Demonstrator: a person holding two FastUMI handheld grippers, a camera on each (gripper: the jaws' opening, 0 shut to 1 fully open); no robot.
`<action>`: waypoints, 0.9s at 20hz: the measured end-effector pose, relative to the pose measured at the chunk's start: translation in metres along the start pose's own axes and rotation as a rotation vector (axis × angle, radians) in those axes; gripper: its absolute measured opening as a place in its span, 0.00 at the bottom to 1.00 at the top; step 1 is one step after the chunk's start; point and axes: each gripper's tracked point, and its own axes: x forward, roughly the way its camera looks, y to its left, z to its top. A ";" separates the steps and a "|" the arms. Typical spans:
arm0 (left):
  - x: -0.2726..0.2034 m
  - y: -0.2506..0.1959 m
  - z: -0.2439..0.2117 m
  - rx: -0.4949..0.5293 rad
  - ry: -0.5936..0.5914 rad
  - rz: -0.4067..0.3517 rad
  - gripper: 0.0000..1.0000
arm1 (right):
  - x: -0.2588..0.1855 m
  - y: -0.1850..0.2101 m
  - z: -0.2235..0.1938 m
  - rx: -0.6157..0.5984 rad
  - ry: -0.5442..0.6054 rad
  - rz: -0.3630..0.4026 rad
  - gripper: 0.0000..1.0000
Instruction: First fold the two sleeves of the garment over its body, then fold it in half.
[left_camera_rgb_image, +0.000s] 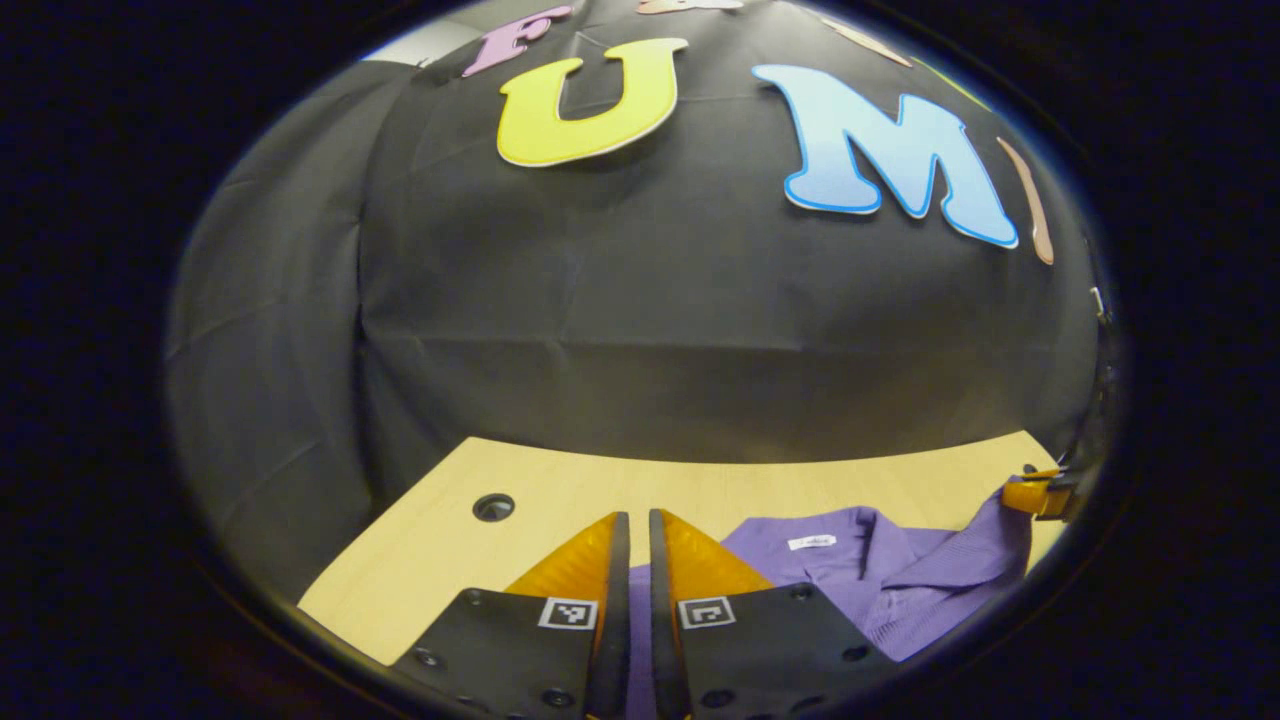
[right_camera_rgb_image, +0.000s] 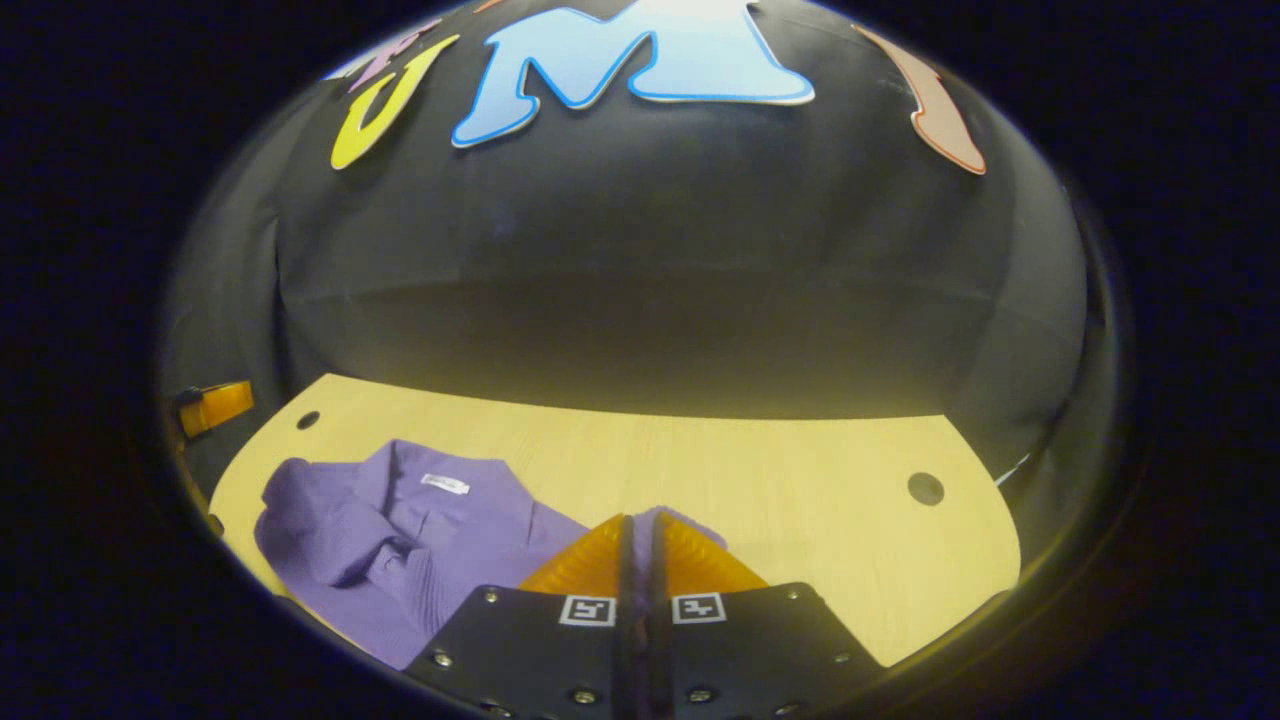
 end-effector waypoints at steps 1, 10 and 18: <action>-0.002 -0.001 -0.004 -0.013 0.013 -0.001 0.19 | 0.002 -0.002 0.000 -0.005 0.000 -0.003 0.05; -0.038 -0.019 0.023 -0.018 -0.058 -0.043 0.75 | -0.035 -0.019 0.020 0.019 -0.054 -0.056 0.63; -0.113 -0.027 0.052 -0.049 -0.166 -0.113 0.93 | -0.137 -0.001 0.041 -0.008 -0.161 -0.122 0.77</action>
